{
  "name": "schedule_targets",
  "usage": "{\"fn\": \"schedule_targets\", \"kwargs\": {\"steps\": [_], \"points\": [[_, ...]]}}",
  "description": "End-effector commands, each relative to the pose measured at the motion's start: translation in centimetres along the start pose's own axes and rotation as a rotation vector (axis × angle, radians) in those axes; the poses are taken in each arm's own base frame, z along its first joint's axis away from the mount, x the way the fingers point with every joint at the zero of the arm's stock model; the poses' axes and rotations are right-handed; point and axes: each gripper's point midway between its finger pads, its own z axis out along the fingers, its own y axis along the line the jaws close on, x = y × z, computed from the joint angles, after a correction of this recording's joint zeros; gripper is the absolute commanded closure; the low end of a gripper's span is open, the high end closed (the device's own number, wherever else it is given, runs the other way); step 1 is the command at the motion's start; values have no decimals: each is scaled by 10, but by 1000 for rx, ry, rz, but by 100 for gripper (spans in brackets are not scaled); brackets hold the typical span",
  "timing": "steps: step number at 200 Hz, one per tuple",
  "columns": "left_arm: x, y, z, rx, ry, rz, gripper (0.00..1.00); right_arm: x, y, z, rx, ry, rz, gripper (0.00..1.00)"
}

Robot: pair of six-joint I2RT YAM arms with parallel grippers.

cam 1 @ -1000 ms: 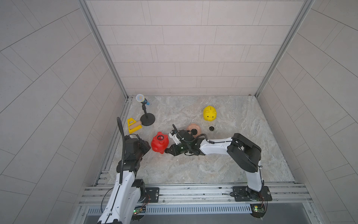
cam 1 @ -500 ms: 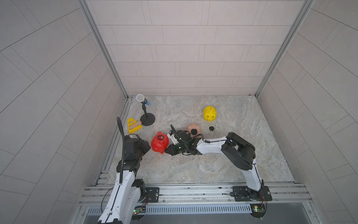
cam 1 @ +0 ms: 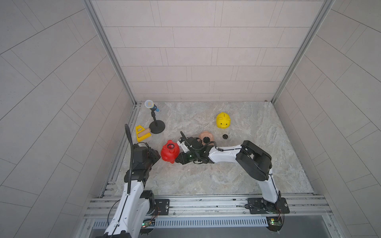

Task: Close piggy banks
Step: Move the knob to the center of the board.

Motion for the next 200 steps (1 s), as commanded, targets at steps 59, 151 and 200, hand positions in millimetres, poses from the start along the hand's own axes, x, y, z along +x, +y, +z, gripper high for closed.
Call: {"fn": "schedule_targets", "kwargs": {"steps": [59, 151, 200], "points": [[-2, 0, 1, 6, -8, 9, 40, 2, -16, 11, 39, 23, -5, 80], [-2, 0, 1, 3, -9, 8, 40, 14, -24, 15, 49, 57, 0, 80], [-2, 1, 1, -2, -10, 7, 40, 25, -26, 11, 48, 66, 32, 80]]}}
